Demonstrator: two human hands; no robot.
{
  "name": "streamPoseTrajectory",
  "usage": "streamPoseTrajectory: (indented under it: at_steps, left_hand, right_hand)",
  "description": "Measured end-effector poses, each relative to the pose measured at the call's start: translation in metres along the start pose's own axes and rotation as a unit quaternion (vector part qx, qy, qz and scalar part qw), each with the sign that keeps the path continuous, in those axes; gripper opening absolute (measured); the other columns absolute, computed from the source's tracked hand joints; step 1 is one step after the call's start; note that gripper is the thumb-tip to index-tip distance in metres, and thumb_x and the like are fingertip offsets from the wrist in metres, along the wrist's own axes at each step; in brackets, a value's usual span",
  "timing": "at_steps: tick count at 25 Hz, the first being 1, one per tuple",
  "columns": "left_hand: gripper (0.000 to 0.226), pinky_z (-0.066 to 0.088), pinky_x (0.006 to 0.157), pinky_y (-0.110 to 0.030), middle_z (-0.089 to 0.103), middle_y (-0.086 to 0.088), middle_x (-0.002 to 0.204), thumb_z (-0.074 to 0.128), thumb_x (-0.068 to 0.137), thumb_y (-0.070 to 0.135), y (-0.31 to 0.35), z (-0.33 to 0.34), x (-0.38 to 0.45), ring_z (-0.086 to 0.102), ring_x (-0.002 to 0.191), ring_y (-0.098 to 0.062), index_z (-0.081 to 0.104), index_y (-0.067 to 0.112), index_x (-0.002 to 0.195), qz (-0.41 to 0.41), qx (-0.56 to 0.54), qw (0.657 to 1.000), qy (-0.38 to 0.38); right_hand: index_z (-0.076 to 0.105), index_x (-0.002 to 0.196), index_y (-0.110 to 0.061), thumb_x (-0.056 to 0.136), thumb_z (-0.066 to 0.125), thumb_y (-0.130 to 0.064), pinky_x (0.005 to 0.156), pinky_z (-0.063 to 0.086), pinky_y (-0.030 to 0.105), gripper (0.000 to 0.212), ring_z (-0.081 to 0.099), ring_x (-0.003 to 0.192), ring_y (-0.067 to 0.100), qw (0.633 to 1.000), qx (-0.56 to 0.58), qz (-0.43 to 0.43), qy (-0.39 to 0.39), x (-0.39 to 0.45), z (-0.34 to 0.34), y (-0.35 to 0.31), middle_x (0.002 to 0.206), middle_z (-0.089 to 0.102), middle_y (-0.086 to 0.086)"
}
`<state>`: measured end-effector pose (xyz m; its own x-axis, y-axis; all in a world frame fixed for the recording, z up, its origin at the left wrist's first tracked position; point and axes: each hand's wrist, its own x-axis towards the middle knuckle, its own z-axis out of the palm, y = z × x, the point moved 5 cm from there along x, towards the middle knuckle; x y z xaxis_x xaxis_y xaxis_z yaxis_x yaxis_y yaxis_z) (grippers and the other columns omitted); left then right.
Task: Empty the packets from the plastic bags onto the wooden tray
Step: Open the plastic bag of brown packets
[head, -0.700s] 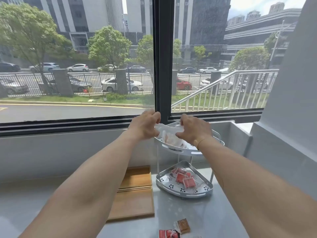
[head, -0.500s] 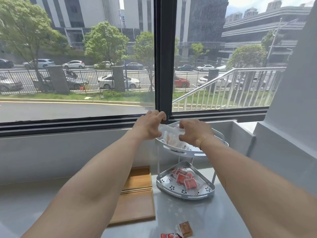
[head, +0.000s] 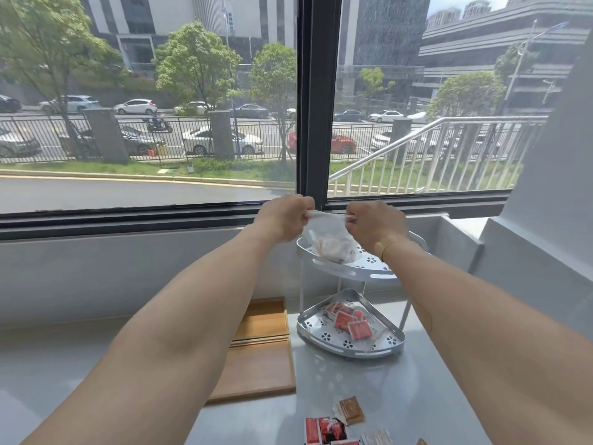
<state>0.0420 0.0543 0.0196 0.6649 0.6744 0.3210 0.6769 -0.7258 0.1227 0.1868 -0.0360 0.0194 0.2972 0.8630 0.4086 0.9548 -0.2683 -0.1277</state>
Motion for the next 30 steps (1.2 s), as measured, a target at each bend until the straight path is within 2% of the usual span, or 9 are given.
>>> streamPoseTrajectory:
  at_steps: [7, 9, 12, 14, 16, 18, 22, 26, 30]
  left_hand:
    - [0.015, 0.044, 0.066, -0.036, 0.062, -0.002, 0.093, 0.045, 0.09, 0.01, -0.009, -0.053, -0.035, 0.057, 0.083, -0.029, 0.048, 0.02, 0.079, -0.022, 0.003, 0.999, 0.034]
    - [0.021, 0.047, 0.067, -0.036, 0.063, 0.0, 0.09, 0.046, 0.087, 0.008, -0.019, -0.063, -0.051, 0.058, 0.083, -0.027, 0.048, 0.023, 0.074, -0.037, -0.014, 0.999, 0.024]
    - [0.017, 0.049, 0.074, -0.036, 0.063, -0.002, 0.088, 0.05, 0.087, 0.008, -0.034, -0.06, -0.083, 0.058, 0.082, -0.025, 0.055, 0.02, 0.076, -0.068, -0.069, 0.995, -0.009]
    - [0.013, 0.048, 0.076, -0.034, 0.062, -0.002, 0.087, 0.057, 0.086, 0.01, -0.044, -0.046, -0.111, 0.056, 0.081, -0.022, 0.057, 0.021, 0.079, -0.095, -0.094, 0.99, -0.038]
    - [0.008, 0.047, 0.074, -0.034, 0.062, -0.004, 0.084, 0.059, 0.086, 0.012, -0.053, -0.029, -0.146, 0.056, 0.079, -0.022, 0.059, 0.019, 0.082, -0.118, -0.131, 0.983, -0.042]
    - [0.004, 0.048, 0.072, -0.036, 0.064, -0.006, 0.082, 0.06, 0.086, 0.013, -0.061, -0.01, -0.185, 0.058, 0.079, -0.025, 0.06, 0.013, 0.082, -0.133, -0.174, 0.975, -0.036]
    - [0.006, 0.05, 0.072, -0.032, 0.067, -0.001, 0.08, 0.066, 0.083, 0.015, -0.068, 0.039, -0.264, 0.062, 0.078, -0.021, 0.062, 0.019, 0.081, -0.187, -0.235, 0.952, -0.054]
    - [0.007, 0.049, 0.071, -0.029, 0.062, 0.015, 0.074, 0.068, 0.085, 0.016, -0.069, 0.092, -0.337, 0.058, 0.072, -0.012, 0.063, 0.021, 0.083, -0.23, -0.28, 0.929, -0.074]
    - [0.003, 0.054, 0.075, -0.034, 0.066, 0.016, 0.083, 0.064, 0.087, 0.019, -0.064, 0.135, -0.395, 0.058, 0.075, 0.0, 0.065, 0.022, 0.089, -0.263, -0.297, 0.915, -0.069]
  right_hand:
    - [0.067, 0.096, -0.022, 0.09, 0.05, -0.025, 0.064, 0.038, 0.031, 0.018, 0.051, 0.071, 0.03, 0.998, 0.05, -0.028, 0.027, -0.009, -0.04, -0.033, 0.084, 0.063, 0.008]
    - [0.068, 0.095, -0.022, 0.09, 0.052, -0.027, 0.063, 0.039, 0.031, 0.018, 0.053, 0.071, 0.031, 0.996, 0.085, -0.029, 0.01, -0.016, -0.044, -0.045, 0.079, 0.058, 0.006]
    - [0.067, 0.091, -0.014, 0.088, 0.055, -0.025, 0.065, 0.051, 0.035, 0.017, 0.061, 0.078, 0.033, 0.988, 0.144, -0.04, -0.05, -0.033, -0.032, -0.065, 0.084, 0.066, 0.01]
    - [0.067, 0.091, -0.01, 0.086, 0.059, -0.023, 0.076, 0.056, 0.041, 0.016, 0.064, 0.086, 0.034, 0.973, 0.207, -0.041, -0.097, -0.052, -0.011, -0.077, 0.092, 0.071, 0.013]
    - [0.068, 0.093, -0.008, 0.085, 0.063, -0.021, 0.08, 0.053, 0.038, 0.016, 0.064, 0.091, 0.032, 0.954, 0.266, -0.033, -0.135, -0.078, 0.015, -0.085, 0.095, 0.072, 0.014]
    - [0.068, 0.093, -0.009, 0.084, 0.067, -0.021, 0.075, 0.048, 0.033, 0.015, 0.064, 0.09, 0.029, 0.939, 0.302, -0.022, -0.166, -0.109, 0.041, -0.09, 0.094, 0.071, 0.012]
    - [0.066, 0.087, -0.016, 0.084, 0.071, -0.022, 0.076, 0.049, 0.033, 0.009, 0.066, 0.085, 0.023, 0.917, 0.343, -0.024, -0.202, -0.176, 0.092, -0.099, 0.085, 0.072, 0.003]
    - [0.064, 0.091, -0.017, 0.086, 0.071, -0.024, 0.069, 0.055, 0.027, 0.011, 0.068, 0.081, 0.013, 0.895, 0.371, -0.011, -0.247, -0.25, 0.139, -0.105, 0.086, 0.074, -0.003]
    - [0.061, 0.083, -0.03, 0.087, 0.068, -0.028, 0.061, 0.046, 0.025, 0.009, 0.061, 0.067, -0.004, 0.893, 0.36, 0.008, -0.271, -0.312, 0.171, -0.105, 0.07, 0.068, -0.013]
